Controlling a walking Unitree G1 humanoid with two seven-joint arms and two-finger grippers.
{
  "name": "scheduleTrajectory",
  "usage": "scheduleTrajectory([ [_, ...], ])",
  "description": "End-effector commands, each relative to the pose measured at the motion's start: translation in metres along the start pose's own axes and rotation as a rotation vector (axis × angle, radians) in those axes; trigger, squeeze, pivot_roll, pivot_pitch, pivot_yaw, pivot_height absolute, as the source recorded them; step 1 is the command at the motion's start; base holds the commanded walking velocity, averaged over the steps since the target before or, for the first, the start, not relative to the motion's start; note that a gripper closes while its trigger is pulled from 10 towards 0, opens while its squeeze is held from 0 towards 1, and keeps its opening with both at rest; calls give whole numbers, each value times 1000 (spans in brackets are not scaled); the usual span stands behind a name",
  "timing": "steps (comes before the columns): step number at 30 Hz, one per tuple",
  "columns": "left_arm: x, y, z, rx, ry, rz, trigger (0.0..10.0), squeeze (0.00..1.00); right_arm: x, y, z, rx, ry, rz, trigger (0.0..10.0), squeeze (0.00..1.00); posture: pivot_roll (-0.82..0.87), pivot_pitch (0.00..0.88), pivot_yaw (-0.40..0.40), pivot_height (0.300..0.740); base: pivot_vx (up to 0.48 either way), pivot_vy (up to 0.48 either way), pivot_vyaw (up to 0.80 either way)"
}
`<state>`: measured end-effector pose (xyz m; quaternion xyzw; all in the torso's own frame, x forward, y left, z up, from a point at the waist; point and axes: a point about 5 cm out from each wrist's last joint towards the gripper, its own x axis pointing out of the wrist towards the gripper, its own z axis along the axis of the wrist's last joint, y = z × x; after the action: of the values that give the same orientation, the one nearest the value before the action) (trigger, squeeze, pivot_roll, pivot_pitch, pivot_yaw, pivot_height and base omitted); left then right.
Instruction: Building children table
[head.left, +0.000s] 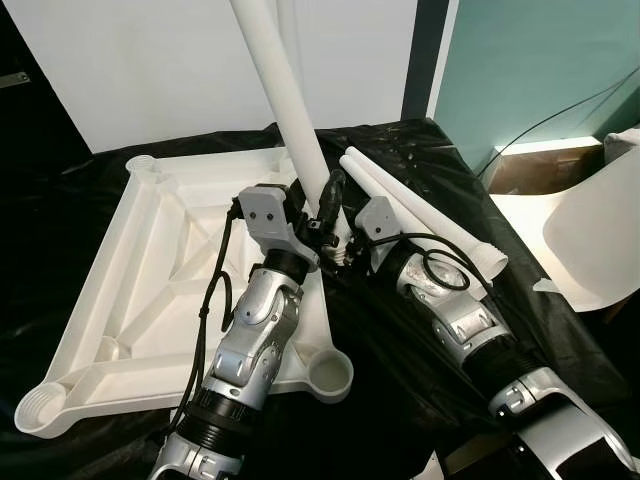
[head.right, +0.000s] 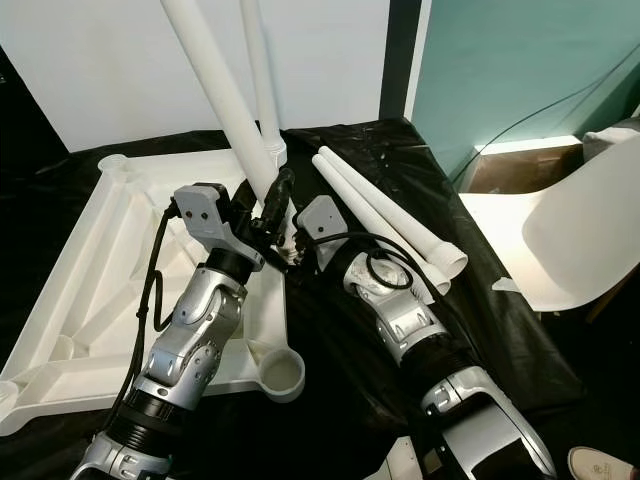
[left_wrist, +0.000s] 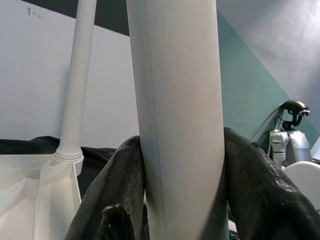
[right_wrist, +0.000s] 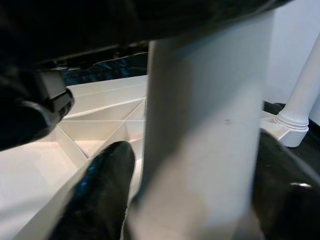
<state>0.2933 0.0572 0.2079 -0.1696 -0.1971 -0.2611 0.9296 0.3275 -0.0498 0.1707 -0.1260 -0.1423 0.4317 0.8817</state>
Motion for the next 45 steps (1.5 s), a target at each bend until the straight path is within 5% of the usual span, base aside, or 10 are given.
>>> scheduleTrajectory([
  [1,0,-25,5,3,-30,-321,2510,0,8,12,2,-14,-11,70,0,0,83,0,15,740,0,0,0],
  [3,0,-25,5,-2,-31,-318,6392,0,7,13,1,-22,-8,63,0,0,84,0,15,740,0,0,0],
  [5,0,-23,5,-3,-35,-302,10000,1000,6,12,0,-37,-3,36,0,0,78,0,20,740,0,0,0],
  [14,14,-7,14,7,-70,-135,10000,1000,5,5,-5,-298,28,-139,0,0,59,0,29,740,0,0,0],
  [15,17,-5,21,-18,-100,-105,10000,0,4,4,-7,-379,43,-188,0,0,57,0,30,740,0,0,0],
  [29,27,11,73,-276,-294,-14,10000,0,-32,0,-36,-872,142,-448,0,0,65,0,44,740,0,0,0],
  [32,25,13,72,-284,-303,-27,0,0,-39,0,-43,-955,134,-466,0,0,64,0,46,740,0,0,0],
  [36,22,9,72,-300,-314,-68,0,0,-40,2,-46,-1008,123,-488,0,0,64,0,46,740,0,0,0],
  [39,21,7,71,-309,-312,-84,0,0,-40,3,-47,-1019,120,-507,10000,0,62,0,47,740,0,0,0],
  [45,20,6,72,-318,-309,-96,0,0,-38,4,-47,-997,116,-522,10000,0,63,0,44,740,0,0,0],
])
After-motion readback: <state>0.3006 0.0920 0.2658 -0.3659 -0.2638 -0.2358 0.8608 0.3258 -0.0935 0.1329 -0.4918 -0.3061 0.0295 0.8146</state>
